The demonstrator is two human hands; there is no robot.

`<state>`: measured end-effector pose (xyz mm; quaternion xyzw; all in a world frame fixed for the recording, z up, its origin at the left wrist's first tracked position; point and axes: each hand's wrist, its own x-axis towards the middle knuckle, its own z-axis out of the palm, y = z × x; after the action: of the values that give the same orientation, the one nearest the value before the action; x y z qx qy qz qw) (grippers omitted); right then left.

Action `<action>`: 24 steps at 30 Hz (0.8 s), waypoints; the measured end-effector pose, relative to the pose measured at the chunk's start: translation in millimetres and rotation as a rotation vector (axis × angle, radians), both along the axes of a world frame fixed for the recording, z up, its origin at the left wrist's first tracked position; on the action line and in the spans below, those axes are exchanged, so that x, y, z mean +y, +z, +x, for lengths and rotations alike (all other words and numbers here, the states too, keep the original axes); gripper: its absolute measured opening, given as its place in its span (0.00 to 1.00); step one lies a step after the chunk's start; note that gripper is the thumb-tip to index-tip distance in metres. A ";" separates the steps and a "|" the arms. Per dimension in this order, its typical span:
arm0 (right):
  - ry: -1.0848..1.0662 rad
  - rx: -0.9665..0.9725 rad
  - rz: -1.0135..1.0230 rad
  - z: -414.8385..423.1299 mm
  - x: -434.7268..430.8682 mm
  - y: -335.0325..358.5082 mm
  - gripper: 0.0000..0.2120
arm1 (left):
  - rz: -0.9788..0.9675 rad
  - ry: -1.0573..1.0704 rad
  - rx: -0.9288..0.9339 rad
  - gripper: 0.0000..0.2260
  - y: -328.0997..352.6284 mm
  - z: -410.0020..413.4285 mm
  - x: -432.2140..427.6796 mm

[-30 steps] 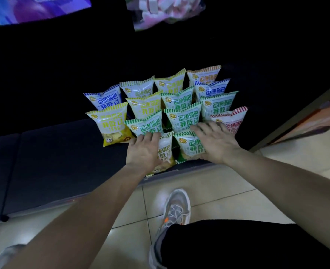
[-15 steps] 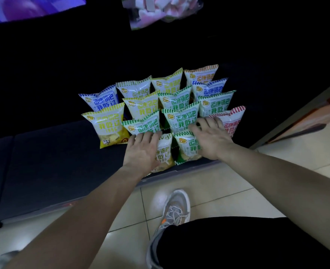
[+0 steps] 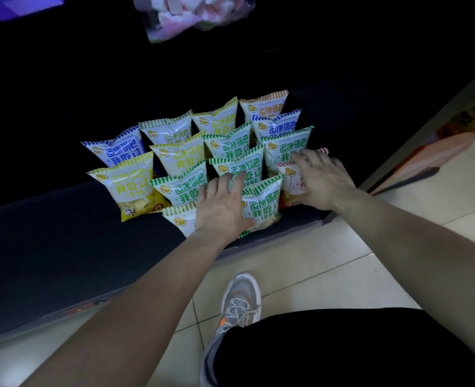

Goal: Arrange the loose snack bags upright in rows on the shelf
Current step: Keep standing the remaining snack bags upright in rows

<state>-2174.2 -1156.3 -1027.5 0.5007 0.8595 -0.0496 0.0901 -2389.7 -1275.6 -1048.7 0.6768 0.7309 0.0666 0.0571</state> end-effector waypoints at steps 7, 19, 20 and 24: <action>-0.017 -0.077 0.016 -13.4 6.8 -10.7 0.49 | -0.092 -0.008 0.091 0.42 -8.9 14.0 25.7; 0.068 -0.114 0.087 -7.3 11.1 -11.3 0.31 | -0.095 0.015 0.120 0.33 -10.5 13.1 30.2; 0.071 -0.125 0.094 -6.8 11.1 -10.2 0.31 | -0.096 0.015 0.124 0.33 -10.3 13.4 30.7; 0.067 -0.162 0.074 -5.3 10.1 -8.5 0.34 | -0.083 0.000 0.129 0.33 -11.0 13.3 28.9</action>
<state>-2179.5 -1146.3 -1036.0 0.4772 0.8668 0.0259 0.1421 -2376.4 -1246.6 -1059.7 0.6766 0.7354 -0.0074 0.0376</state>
